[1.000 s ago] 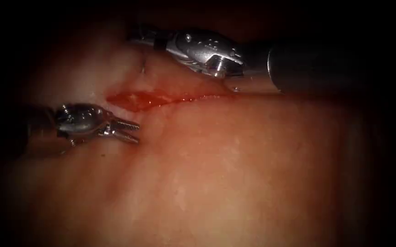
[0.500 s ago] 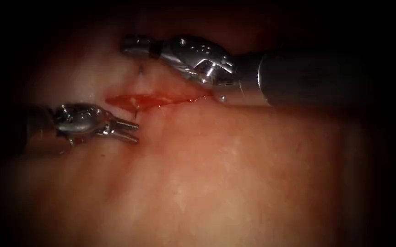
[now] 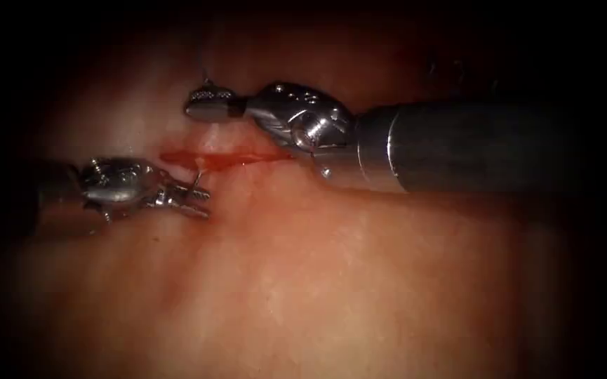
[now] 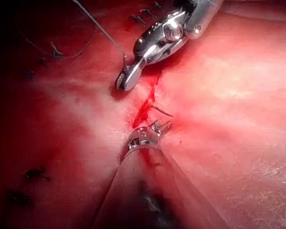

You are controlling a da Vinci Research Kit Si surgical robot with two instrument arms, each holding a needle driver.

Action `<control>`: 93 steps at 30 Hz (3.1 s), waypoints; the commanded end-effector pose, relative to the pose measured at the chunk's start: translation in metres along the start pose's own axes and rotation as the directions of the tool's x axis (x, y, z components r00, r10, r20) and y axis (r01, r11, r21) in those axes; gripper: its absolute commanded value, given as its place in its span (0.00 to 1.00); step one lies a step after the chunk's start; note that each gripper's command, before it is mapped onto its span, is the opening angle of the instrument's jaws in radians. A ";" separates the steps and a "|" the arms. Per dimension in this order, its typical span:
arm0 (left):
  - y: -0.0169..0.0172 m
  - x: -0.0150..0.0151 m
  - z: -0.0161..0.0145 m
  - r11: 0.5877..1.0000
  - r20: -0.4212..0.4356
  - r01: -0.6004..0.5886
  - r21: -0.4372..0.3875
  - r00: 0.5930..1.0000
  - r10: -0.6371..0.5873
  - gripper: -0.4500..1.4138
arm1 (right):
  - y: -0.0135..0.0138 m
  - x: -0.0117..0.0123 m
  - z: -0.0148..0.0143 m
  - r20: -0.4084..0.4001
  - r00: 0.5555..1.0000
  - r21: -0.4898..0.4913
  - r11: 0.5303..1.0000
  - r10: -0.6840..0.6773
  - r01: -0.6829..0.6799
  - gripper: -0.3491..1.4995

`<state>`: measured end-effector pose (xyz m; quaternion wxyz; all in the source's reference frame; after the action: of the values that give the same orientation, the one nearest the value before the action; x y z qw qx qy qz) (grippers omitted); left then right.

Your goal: Wound Closure

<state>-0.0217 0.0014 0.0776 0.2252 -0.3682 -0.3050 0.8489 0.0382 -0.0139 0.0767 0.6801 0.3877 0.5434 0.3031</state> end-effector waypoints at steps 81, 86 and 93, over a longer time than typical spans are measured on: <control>0.0025 0.0034 -0.0013 0.978 -0.018 -0.192 0.080 0.981 0.194 0.32 | 0.0036 0.0042 -0.0024 0.139 0.970 -0.260 0.937 -0.201 0.232 0.76; 0.0049 0.0044 -0.0028 0.951 -0.068 -0.283 0.125 0.954 0.293 0.36 | 0.0040 0.0042 -0.0028 0.144 0.965 -0.261 0.933 -0.217 0.249 0.78; 0.0066 0.0031 -0.0046 0.913 -0.051 -0.350 0.209 0.929 0.368 0.41 | 0.0043 0.0043 -0.0031 0.133 0.967 -0.253 0.936 -0.219 0.247 0.78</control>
<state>-0.0206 0.0000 0.0683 0.1091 -0.4348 -0.1287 0.8846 0.0353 -0.0079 0.0776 0.7850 0.2411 0.5025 0.2706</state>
